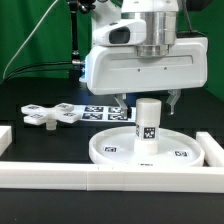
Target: Assemble round table
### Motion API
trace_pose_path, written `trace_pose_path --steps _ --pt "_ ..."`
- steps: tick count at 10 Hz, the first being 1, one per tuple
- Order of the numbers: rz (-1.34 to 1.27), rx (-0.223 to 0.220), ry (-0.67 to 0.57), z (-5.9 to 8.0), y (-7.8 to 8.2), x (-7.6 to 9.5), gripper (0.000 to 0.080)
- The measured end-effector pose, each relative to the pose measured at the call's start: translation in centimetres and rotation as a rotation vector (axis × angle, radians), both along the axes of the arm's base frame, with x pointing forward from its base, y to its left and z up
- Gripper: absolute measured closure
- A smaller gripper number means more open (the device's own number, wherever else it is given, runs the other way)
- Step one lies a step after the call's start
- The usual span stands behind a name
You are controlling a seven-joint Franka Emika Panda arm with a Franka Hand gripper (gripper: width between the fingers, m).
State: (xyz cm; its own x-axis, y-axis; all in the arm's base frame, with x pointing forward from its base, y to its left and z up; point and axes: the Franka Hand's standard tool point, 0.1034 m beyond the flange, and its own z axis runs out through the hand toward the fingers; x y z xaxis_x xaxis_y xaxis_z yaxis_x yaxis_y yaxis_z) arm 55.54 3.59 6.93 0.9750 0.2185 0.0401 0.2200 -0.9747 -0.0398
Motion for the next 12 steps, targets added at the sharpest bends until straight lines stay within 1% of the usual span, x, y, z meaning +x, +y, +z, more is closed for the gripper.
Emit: trace_pose_path --steps 1,2,3,4,5,6,9,10,11,12 --pt "0.018 -0.002 -0.003 0.1 -0.2 -0.2 0.0178" --pt "0.039 0.001 0.018 0.7 -0.7 -1.0 0.0155" --pt "0.043 0.006 0.036 1.8 -1.4 -2.1 0.0155" --pt "0.093 0.008 0.047 3.0 -2.9 -3.0 0.0151" --pt "0.096 0.007 0.044 4.2 -5.2 -3.2 0.015" --pt "0.087 0.001 0.016 4.8 -5.4 -2.8 0.015" --pt "0.088 0.002 0.024 4.4 -5.4 -3.0 0.015" --pt "0.09 0.004 0.026 4.2 -5.7 -3.3 0.015" --pt "0.081 0.037 0.027 3.1 -8.0 -5.4 0.015" --pt "0.076 0.04 0.043 2.5 -10.7 -7.3 0.015"
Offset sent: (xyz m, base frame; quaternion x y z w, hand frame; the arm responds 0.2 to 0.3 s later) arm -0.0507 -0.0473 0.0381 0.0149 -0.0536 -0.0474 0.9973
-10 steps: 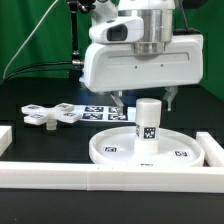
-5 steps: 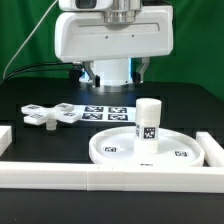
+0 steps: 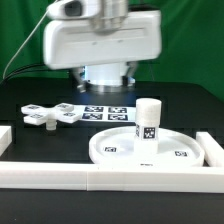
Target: Assemble round table
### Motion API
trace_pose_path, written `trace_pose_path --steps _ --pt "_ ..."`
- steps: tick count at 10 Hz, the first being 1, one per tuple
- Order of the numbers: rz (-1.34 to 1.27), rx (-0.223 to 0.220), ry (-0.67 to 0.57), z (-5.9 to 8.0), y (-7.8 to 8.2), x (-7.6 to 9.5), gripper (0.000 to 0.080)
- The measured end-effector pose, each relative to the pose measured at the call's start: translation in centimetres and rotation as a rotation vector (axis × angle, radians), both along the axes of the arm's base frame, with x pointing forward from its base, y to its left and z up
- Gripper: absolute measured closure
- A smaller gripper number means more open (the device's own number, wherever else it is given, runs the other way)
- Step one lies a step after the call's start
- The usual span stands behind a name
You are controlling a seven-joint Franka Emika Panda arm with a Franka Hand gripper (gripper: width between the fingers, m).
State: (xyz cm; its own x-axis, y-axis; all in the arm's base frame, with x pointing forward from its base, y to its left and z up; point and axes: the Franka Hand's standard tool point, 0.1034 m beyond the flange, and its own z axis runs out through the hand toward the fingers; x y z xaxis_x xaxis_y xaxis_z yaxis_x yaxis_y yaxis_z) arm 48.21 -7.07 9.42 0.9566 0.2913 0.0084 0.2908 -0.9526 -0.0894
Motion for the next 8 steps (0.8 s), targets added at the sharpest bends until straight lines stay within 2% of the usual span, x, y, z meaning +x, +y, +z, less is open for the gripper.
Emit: trace_pose_path --steps 1,2,4,6,8 --pt "0.007 -0.009 -0.01 -0.1 -3.0 -0.5 0.015" --pt "0.0 -0.031 -0.03 -0.8 -5.5 -1.2 0.015" --pt "-0.018 -0.027 -0.019 -0.9 -5.1 -1.3 0.015" --pt "-0.026 -0.028 -0.017 -1.1 -5.3 -1.5 0.015" --pt "-0.045 -0.064 -0.034 -2.9 -6.7 -3.2 0.015"
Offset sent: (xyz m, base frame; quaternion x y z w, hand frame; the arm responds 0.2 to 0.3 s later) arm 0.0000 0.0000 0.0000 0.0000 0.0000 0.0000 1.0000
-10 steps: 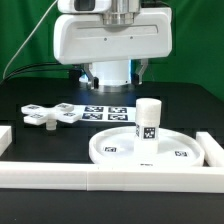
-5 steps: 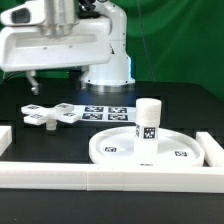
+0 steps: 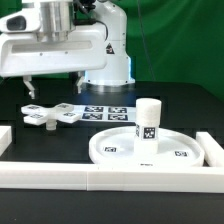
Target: Assemble round table
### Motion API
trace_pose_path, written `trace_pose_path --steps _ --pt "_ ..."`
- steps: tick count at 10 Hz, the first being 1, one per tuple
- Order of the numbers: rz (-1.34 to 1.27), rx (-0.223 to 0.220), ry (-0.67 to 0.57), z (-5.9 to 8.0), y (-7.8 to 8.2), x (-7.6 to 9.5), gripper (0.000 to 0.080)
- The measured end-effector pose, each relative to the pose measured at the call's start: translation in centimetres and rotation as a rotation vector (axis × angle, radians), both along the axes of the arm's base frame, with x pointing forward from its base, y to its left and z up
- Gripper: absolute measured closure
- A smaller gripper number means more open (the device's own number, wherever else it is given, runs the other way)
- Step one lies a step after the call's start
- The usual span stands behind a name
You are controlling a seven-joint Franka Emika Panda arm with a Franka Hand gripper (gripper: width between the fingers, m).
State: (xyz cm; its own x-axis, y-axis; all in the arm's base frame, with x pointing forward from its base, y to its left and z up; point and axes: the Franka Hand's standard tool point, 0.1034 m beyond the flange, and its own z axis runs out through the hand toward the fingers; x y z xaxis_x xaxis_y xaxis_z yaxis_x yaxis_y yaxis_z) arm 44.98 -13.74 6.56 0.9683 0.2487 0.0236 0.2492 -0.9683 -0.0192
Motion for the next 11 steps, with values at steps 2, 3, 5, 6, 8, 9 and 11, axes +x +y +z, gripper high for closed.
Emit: trace_pose_path --steps 2,3,5,6,8,9,11 --pt "0.023 -0.003 0.011 -0.8 -0.4 -1.1 0.015" --pt "0.016 -0.001 0.021 -1.2 -0.6 -1.5 0.015" --pt "0.015 0.0 0.035 -1.9 -0.6 -2.0 0.015" --pt "0.015 0.0 0.041 -2.2 -0.6 -2.1 0.015" --pt "0.017 0.0 0.047 -2.5 -0.6 -2.2 0.015" --pt "0.017 0.0 0.052 -2.7 -0.6 -2.3 0.015" --pt "0.017 0.001 0.059 -3.1 -0.6 -2.5 0.015"
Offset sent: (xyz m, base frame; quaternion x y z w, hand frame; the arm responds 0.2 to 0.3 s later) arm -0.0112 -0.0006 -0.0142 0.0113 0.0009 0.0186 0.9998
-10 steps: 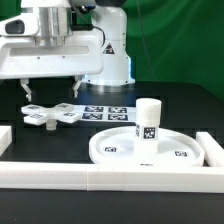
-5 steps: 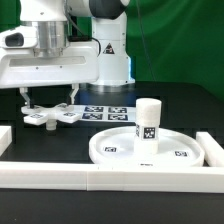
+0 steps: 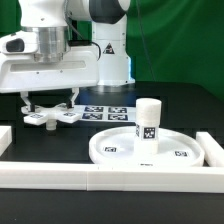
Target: Assemble round table
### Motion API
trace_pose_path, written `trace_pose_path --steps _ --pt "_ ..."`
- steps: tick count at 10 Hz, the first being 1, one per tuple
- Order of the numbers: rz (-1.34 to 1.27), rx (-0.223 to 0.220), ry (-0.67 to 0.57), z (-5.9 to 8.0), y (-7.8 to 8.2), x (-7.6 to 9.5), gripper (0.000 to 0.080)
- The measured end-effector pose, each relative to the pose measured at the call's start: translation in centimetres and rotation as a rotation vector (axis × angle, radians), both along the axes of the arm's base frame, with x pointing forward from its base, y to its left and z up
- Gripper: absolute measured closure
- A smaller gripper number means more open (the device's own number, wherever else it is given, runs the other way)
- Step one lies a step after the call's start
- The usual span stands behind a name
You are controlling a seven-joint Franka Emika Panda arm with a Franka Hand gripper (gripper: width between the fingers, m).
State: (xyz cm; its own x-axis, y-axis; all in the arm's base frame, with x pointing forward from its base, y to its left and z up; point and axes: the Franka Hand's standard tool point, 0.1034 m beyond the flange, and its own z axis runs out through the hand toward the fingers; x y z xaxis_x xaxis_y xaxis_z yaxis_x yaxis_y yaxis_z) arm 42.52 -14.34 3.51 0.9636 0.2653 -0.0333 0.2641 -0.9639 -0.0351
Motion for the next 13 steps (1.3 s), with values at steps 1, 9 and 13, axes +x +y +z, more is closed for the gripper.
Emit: trace_pose_path --steps 1,9,13 --pt "0.001 0.0 0.002 -0.1 0.0 0.0 0.015" --pt "0.002 0.003 0.02 -0.9 0.1 -0.5 0.0359" --pt "-0.017 0.016 0.03 -0.3 1.2 -0.3 0.0358"
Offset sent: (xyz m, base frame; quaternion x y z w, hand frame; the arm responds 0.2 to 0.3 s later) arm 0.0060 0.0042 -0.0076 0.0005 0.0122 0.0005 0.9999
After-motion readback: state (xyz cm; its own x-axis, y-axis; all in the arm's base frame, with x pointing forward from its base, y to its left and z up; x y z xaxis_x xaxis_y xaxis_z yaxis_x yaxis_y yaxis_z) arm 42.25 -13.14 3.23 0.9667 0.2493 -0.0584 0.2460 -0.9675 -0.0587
